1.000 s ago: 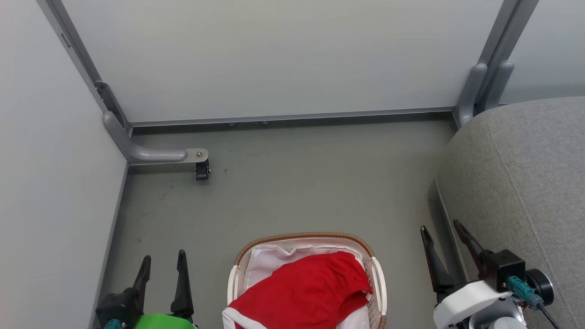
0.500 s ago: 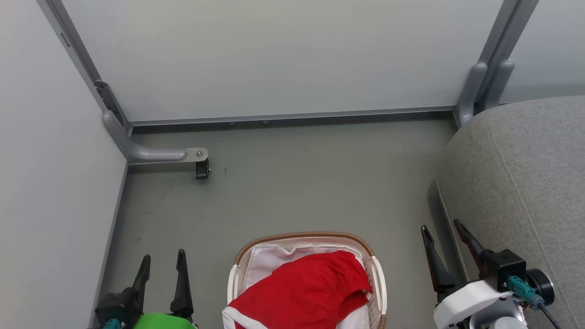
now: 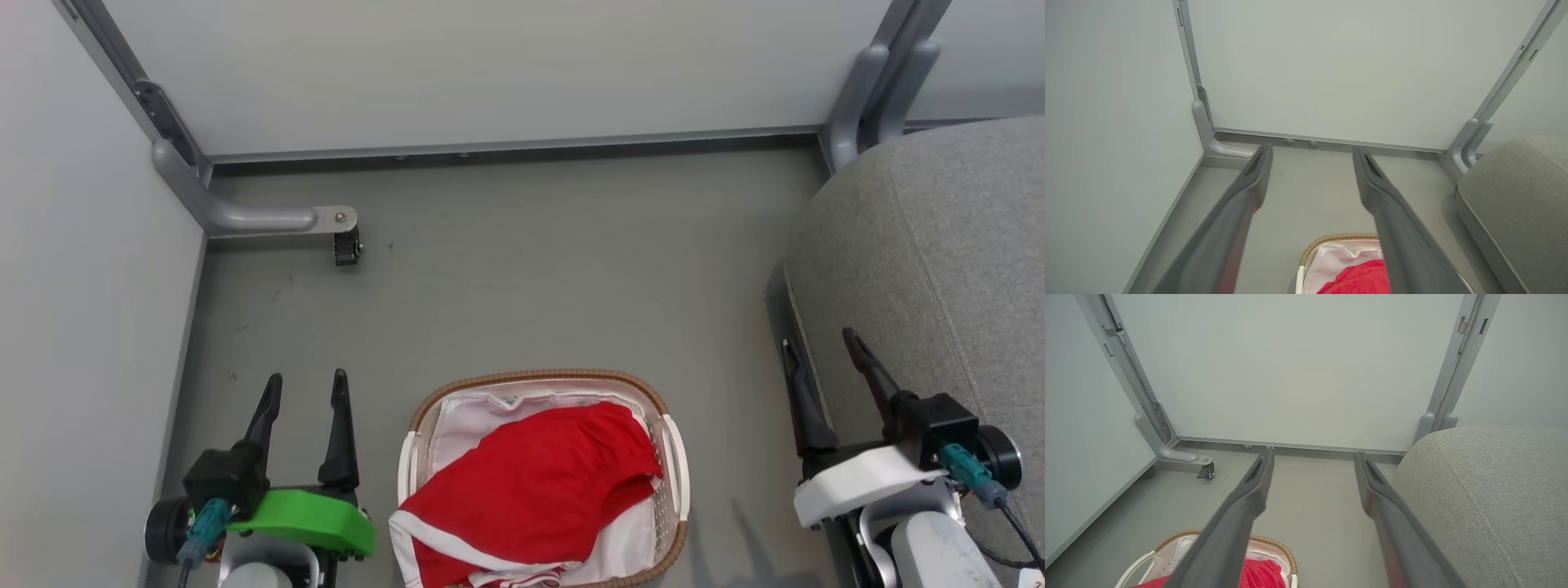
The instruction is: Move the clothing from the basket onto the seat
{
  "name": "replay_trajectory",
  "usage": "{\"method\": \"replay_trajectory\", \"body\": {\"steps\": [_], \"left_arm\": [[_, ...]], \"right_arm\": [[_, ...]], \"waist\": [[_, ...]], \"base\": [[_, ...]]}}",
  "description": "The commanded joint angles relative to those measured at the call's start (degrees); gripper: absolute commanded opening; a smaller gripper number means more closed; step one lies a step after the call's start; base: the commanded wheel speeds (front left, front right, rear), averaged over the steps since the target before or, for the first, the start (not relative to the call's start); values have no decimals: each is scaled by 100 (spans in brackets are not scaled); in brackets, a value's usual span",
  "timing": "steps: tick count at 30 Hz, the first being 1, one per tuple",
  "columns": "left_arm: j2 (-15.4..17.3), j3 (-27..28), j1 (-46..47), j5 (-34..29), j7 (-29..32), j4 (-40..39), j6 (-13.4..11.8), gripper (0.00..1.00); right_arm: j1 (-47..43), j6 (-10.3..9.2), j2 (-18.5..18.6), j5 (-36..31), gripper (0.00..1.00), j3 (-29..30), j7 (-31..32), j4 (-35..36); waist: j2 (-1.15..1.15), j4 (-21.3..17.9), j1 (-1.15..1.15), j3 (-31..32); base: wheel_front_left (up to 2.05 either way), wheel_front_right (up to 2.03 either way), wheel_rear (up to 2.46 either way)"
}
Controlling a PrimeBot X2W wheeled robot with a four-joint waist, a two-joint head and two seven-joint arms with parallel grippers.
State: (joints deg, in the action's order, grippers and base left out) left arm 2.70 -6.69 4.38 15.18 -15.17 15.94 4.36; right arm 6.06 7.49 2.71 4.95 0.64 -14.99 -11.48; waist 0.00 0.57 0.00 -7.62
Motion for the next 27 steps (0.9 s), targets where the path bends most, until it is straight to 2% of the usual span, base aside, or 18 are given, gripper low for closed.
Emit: {"method": "replay_trajectory", "body": {"steps": [1,8,14,21,27], "left_arm": [[33,-84,232,-126,2,36,45,100],[33,-578,1030,-368,2,415,167,100],[34,-1145,1824,-720,2,1120,259,100],[37,-2032,2717,-1092,3,2378,310,100],[39,-2798,3383,-988,2,3442,316,100]], "right_arm": [[144,0,33,-35,100,79,-30,47],[683,-1,30,-41,100,446,-30,210],[1128,-1,27,-8,100,678,-29,353],[1535,-2,28,99,100,750,-30,514],[1706,-2,26,216,100,631,-29,631]], "waist": [[0,-74,0,-480],[0,-190,0,-1407],[0,-292,0,-2197],[0,-509,0,-2954],[0,-720,0,-3455]], "base": [[0,0,0],[0,0,0],[0,0,0],[0,0,0],[0,0,0]]}}
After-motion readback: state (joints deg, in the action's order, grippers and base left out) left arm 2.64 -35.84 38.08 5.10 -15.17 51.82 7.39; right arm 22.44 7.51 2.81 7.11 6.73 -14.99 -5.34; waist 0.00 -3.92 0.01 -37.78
